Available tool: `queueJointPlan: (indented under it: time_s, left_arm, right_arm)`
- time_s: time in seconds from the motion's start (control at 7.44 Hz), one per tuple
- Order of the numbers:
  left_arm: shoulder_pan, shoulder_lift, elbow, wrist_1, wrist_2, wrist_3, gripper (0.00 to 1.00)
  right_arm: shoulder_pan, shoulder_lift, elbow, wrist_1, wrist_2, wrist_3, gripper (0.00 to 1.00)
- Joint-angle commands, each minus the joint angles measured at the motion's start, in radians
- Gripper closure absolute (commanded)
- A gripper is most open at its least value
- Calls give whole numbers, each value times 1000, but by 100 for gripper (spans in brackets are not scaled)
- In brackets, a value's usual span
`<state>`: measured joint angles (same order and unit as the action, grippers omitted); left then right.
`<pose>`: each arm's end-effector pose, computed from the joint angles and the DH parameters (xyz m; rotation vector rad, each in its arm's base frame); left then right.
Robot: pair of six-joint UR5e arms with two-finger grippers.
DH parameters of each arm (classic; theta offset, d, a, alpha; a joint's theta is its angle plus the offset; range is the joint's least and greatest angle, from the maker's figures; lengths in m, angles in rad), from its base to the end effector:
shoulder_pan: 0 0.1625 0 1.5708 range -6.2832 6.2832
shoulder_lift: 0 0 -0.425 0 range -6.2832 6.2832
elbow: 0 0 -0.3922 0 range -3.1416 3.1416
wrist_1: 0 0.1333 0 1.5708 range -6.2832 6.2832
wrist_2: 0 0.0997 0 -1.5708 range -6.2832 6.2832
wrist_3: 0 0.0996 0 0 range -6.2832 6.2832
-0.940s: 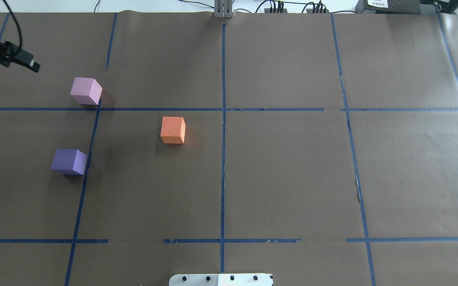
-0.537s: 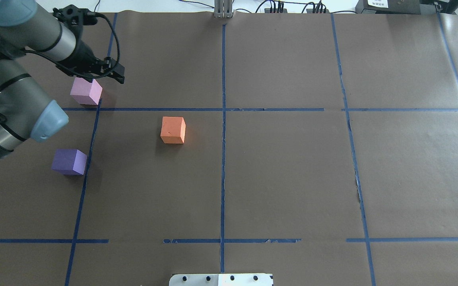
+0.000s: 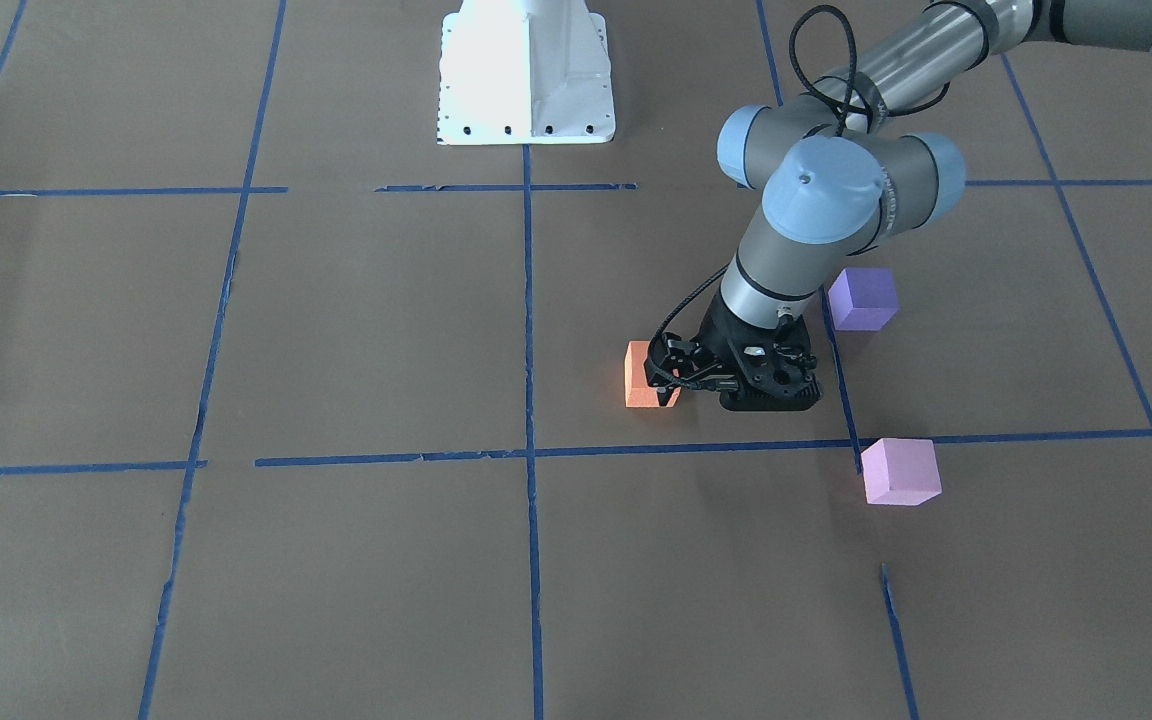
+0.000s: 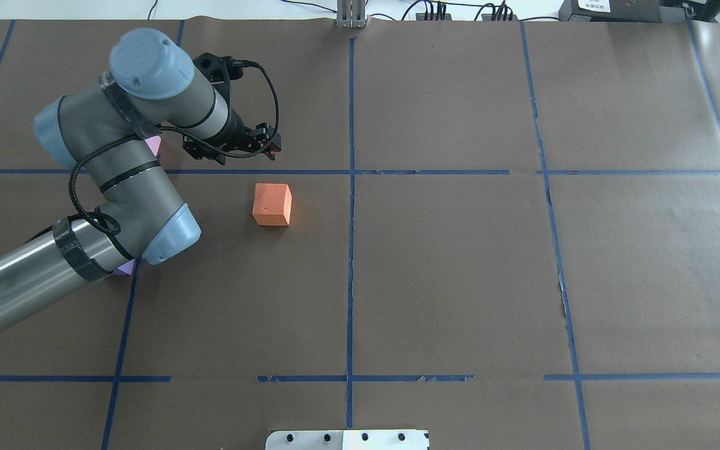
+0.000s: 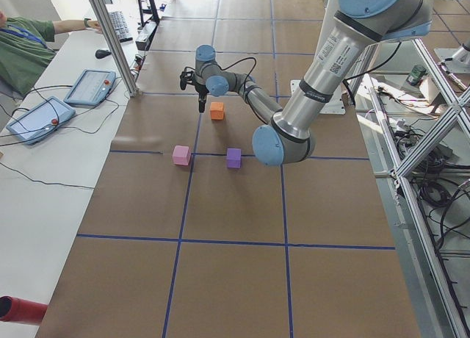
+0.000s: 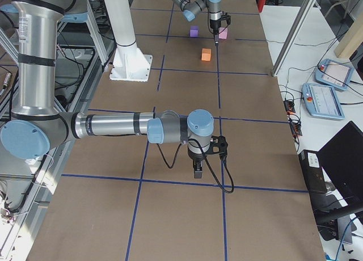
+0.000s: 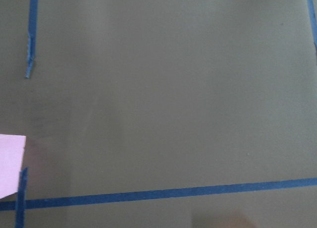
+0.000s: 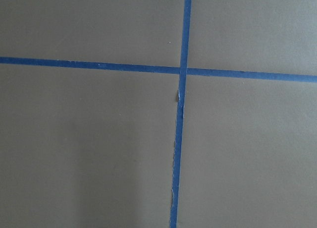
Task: Arrange blocks in a line
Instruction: 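Move the left gripper over the orange cube and lower it, then close the left gripper on the orange cube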
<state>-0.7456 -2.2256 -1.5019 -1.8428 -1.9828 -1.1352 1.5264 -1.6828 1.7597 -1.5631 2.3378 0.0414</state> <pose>0.4655 -0.5570 0.2670 0.1498 0.9165 -0.1107 0.0442 -0.4513 0.6177 0.0475 -0.7693 -0.0353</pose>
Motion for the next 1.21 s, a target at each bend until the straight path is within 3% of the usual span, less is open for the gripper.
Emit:
queueJointPlan:
  time_s: [0.0, 0.54, 0.94, 1.07]
  left_arm:
    - [63, -22, 12, 78, 65, -17, 0]
    - [113, -31, 20, 80, 64, -20, 0]
    - [129, -31, 80, 68, 62, -18, 1]
    - [129, -32, 80, 68, 61, -15, 13]
  right_arm:
    - [0, 0, 0, 0, 0, 0, 0]
    - [0, 0, 0, 0, 0, 0, 0]
    - [0, 0, 0, 0, 0, 0, 0]
    - [0, 0, 1, 0, 0, 0, 0]
